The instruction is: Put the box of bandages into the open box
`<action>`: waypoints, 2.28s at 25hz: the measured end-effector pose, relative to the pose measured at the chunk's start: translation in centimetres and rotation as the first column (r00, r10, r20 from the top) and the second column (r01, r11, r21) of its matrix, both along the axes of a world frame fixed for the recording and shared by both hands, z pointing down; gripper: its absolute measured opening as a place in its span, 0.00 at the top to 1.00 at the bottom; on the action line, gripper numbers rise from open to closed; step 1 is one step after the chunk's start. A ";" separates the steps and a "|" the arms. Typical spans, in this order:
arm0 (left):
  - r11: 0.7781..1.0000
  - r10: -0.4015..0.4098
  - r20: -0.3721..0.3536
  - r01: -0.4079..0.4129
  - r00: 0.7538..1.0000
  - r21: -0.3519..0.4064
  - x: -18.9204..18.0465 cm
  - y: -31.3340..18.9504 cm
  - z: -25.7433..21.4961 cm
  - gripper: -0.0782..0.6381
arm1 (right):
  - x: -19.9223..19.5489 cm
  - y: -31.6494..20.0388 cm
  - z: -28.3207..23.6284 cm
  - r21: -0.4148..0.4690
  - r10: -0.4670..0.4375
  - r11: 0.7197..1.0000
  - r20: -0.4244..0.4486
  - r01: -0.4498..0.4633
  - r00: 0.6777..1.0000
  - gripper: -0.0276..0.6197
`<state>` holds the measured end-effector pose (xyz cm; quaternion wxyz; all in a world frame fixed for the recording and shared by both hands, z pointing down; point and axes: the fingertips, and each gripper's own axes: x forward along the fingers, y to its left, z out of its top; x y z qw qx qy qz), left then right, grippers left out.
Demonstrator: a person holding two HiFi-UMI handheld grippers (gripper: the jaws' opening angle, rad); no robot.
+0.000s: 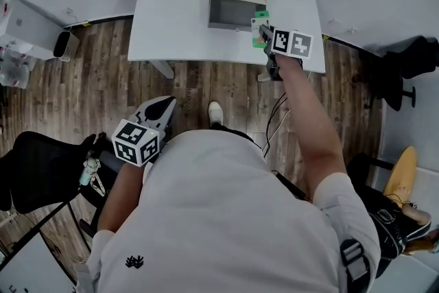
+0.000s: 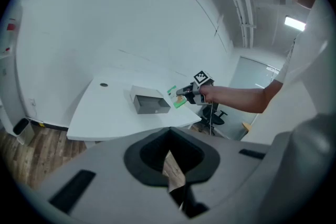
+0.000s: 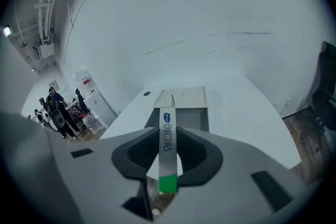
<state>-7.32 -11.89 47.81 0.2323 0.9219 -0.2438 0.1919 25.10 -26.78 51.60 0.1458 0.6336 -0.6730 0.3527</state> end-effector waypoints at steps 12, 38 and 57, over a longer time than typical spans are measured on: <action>0.989 -0.149 0.052 0.149 0.988 0.007 0.7 -3.0 0.2 0.89 | 4.3 -7.4 4.3 -0.061 0.003 0.998 0.042 -0.001 0.999 0.81; 0.980 -0.197 0.124 0.199 0.973 -0.004 2.9 -4.8 0.2 0.89 | 3.0 -10.6 8.4 -0.148 -0.301 0.949 -0.175 0.277 0.937 0.81; 0.976 -0.211 0.147 0.216 0.966 -0.022 3.2 -4.6 0.4 0.89 | 2.5 -11.0 11.1 -0.232 -0.424 0.896 -0.192 0.379 0.885 0.81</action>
